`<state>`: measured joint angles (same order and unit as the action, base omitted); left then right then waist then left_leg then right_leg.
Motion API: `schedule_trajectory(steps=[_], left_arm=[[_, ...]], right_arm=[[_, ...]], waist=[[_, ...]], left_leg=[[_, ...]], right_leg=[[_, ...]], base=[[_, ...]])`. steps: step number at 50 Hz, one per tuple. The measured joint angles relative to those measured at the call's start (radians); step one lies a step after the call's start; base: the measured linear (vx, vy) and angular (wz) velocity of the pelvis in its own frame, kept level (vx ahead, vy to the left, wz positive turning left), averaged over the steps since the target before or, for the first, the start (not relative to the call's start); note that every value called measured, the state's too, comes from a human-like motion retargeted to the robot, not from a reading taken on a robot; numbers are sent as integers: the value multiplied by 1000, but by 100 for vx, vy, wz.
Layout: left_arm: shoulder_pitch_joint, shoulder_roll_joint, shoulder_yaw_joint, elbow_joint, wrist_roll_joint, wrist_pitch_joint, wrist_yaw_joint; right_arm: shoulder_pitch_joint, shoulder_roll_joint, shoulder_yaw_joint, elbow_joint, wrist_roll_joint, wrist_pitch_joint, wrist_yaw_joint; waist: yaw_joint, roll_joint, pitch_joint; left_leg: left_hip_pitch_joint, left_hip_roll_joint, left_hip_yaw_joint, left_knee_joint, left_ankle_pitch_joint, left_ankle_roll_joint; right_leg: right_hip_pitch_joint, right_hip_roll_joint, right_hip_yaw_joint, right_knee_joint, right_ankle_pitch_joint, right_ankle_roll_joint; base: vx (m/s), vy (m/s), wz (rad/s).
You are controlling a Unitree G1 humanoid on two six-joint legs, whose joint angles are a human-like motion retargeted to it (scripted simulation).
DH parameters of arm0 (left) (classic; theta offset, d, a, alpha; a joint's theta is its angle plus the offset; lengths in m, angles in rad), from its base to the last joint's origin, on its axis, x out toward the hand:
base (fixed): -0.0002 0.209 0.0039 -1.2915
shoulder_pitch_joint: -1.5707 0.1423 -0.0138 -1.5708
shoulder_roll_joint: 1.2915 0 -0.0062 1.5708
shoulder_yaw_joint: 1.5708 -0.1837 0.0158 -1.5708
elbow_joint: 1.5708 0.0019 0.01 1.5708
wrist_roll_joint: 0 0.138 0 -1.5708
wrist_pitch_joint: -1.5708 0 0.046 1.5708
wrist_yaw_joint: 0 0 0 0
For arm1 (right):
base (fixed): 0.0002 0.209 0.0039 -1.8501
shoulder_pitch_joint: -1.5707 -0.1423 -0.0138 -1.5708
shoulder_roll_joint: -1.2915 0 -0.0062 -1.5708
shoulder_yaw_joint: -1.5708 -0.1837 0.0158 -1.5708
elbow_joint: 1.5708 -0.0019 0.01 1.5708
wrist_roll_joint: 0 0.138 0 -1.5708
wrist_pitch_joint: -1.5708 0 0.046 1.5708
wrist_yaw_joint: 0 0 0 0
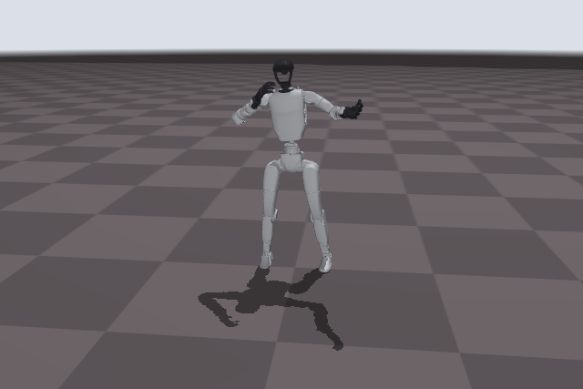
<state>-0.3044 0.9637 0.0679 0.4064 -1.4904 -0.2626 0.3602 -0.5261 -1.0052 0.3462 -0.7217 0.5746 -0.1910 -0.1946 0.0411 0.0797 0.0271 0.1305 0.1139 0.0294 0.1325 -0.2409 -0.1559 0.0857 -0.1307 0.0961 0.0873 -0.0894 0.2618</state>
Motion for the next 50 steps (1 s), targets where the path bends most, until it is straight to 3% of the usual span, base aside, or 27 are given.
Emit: schedule_trajectory(steps=[5, 10, 17, 21, 25, 28, 32, 35, 40, 45, 50], left_arm=[[76, 41, -52, -288, 127, -30, -85], [73, 77, -207, -733, 166, -6, -271], [-1, 82, -370, -1158, 287, 101, -552], [25, 101, -251, -1097, 415, 86, -550], [123, 174, -45, -897, 644, 26, -354], [232, 205, 52, -803, 829, -23, -207], [370, 205, 133, -761, 880, -40, -178], [460, 182, 166, -765, 902, -30, -210], [550, 179, 213, -776, 1221, -23, -213], [571, 236, 324, -796, 1416, -13, -270], [595, 363, 470, -808, 1390, -15, -309]], right_arm=[[158, -32, -204, 369, -45, 2, -151], [274, 27, -378, 667, 84, 16, -369], [311, 38, -462, 667, 98, -5, -296], [322, -8, -454, 468, 10, 12, -128], [299, -81, -460, 213, -51, 10, 48], [292, -150, -478, 51, -361, -10, 67], [346, -201, -530, -61, -600, -19, 75], [445, -158, -545, -33, -579, -19, 91], [596, -134, -589, 143, -689, -15, 92], [680, -209, -683, 252, -772, -7, 137], [731, -343, -837, 246, -734, -3, 178]], waist=[[25, -1, 5], [69, -17, -3], [77, -34, 2], [79, -38, 11], [77, -33, 21], [77, -29, 22], [80, -25, 25], [77, -29, 32], [74, -40, 46], [77, -48, 48], [77, -51, 31]], left_leg=[[5, 12, 6, 2, -7, -11], [3, 23, 5, 3, -15, -21], [-7, 35, -3, 19, -28, -38], [-9, 34, -2, 26, -32, -40], [-12, 31, 0, 29, -29, -33], [-13, 25, 4, 27, -28, -25], [-16, 24, 10, 26, -27, -22], [-19, 26, 11, 26, -27, -22], [-22, 35, 8, 30, -32, -29], [-23, 42, 2, 34, -35, -36], [-27, 47, -4, 32, -32, -41]], right_leg=[[2, 13, 4, 0, 4, 0], [1, 25, 3, -1, 8, 0], [1, 38, -1, 0, 10, 0], [1, 37, 1, 1, 10, 0], [-2, 34, 4, 2, 11, 0], [-1, 27, 7, -8, 16, 0], [-5, 26, 12, -15, 22, 0], [-9, 28, 13, -15, 24, 0], [-9, 37, 9, -13, 22, 0], [-5, 44, 2, -12, 22, 0], [-5, 49, -7, -15, 25, 0]], base=[[0, 0, 0], [0, 0, 0], [0, 0, 0], [0, 0, 0], [0, 0, 0], [0, 0, 0], [0, 0, 0], [0, 0, 0], [0, 0, 0], [0, 0, 0], [0, 0, 0]])
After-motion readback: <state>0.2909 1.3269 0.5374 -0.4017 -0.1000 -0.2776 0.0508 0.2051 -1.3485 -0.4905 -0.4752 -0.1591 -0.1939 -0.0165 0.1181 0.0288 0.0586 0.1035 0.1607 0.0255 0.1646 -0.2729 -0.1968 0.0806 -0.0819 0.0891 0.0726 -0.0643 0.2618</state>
